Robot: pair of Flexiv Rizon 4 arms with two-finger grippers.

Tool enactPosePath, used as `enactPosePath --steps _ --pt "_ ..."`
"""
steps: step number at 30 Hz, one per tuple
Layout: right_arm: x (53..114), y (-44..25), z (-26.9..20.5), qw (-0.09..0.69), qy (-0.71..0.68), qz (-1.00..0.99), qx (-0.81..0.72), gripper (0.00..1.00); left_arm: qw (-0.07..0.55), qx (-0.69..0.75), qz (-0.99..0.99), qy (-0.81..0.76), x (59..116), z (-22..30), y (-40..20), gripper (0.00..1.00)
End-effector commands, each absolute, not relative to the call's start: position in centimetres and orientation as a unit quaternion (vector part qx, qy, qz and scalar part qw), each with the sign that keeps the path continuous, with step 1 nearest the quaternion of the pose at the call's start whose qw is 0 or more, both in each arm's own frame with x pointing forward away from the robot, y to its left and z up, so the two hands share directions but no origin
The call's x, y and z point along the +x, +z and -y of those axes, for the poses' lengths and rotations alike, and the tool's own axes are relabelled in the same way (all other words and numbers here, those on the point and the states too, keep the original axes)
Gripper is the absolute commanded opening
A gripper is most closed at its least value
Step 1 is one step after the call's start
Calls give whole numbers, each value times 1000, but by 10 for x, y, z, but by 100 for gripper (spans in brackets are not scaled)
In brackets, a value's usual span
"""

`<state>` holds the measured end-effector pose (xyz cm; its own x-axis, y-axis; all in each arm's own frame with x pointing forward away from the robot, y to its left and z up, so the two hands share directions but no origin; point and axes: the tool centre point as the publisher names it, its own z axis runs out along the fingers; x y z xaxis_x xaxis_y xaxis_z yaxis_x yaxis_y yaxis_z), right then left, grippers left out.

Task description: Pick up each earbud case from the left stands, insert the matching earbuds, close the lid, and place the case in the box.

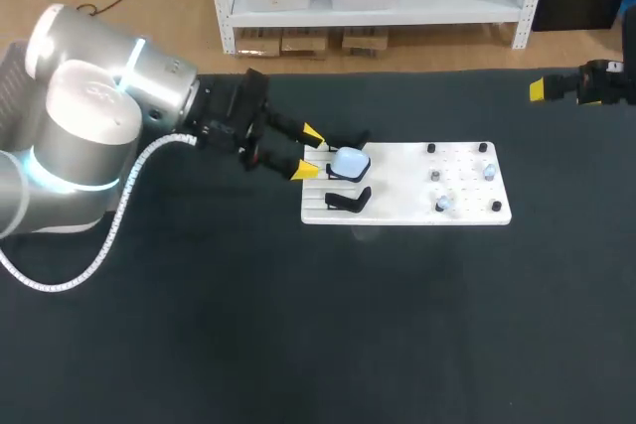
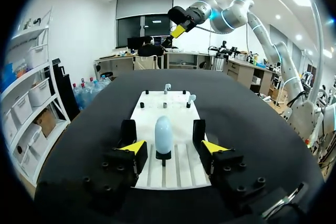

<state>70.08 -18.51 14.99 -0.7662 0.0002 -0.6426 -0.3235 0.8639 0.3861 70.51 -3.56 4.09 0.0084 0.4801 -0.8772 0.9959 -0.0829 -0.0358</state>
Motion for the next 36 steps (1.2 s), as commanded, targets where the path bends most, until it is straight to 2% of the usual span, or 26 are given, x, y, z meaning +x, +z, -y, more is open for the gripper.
enactPosePath --steps 1,4,36 --pt "701 150 186 330 246 -907 -90 100 335 624 -591 -387 708 39 34 56" --pt "701 150 186 330 246 -907 -90 100 335 621 -593 -388 709 41 30 50" --pt "701 150 186 330 246 -907 -90 100 342 609 -592 -402 726 71 15 45"
